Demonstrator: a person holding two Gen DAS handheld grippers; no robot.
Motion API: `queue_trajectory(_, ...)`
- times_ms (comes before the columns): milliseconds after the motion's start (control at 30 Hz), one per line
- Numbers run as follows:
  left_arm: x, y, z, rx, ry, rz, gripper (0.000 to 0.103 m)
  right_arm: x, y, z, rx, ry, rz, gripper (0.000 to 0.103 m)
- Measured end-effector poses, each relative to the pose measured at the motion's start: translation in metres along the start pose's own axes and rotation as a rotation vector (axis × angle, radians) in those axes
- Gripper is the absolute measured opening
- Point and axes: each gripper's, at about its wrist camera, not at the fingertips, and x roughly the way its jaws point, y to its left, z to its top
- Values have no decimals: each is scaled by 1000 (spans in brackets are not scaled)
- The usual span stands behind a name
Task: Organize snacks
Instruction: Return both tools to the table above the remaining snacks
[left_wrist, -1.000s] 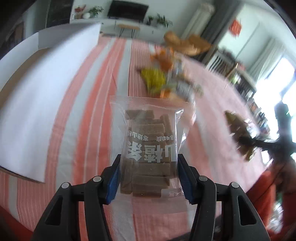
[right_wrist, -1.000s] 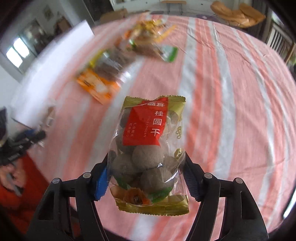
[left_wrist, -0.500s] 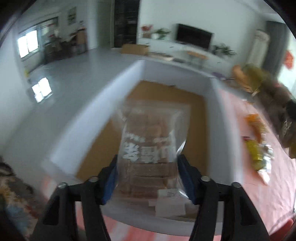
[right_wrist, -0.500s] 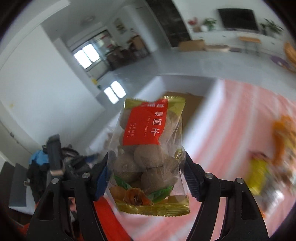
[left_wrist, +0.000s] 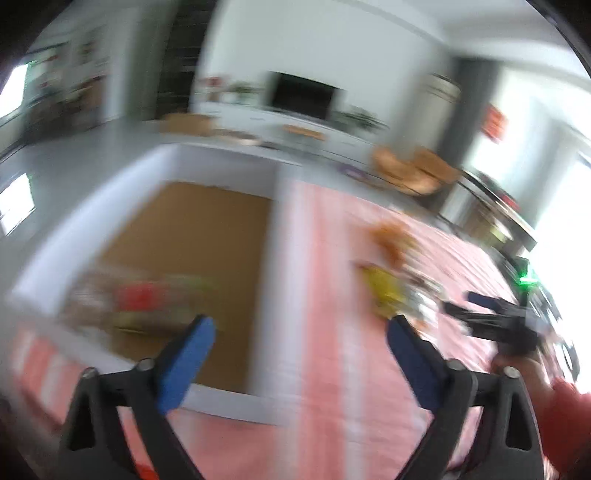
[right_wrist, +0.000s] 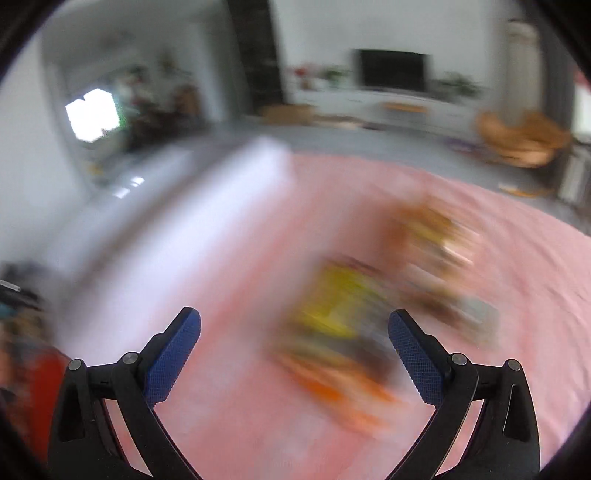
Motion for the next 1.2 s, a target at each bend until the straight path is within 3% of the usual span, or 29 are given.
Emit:
queue_trajectory(67, 26, -46, -15, 61, 67, -94, 101, -1, -54, -41, 39, 61, -132, 102)
queue_trajectory(133, 64, -78, -29, 83, 151, -138, 101, -9, -90, -68, 75, 89, -204, 102)
queue_trajectory(200, 107, -96, -45, 96, 226, -119, 101, -20, -120, -91, 100, 100, -277, 102)
queue_trajectory(333, 175, -108, -75, 127, 323, -10, 100, -27, -144, -116, 123, 114, -353, 102)
queue_trajectory(433, 189, -120, -73, 218, 254, 75, 100, -30, -154, -123, 137, 116, -366, 102)
queue_trajectory(533, 211, -125, -63, 227, 288, 96, 100, -30, -156, -124, 142, 113, -376, 102)
queue_trajectory(633, 234, -126, -55, 256, 260, 147, 103, -30, -165, -131, 167, 117, -352, 102)
queue_trajectory(733, 236, -126, -56, 242, 239, 148, 103, -34, -182, -142, 236, 124, -291, 103)
queue_trajectory(1200, 236, -125, -52, 240, 239, 144, 103, -33, -182, -142, 239, 126, -314, 103)
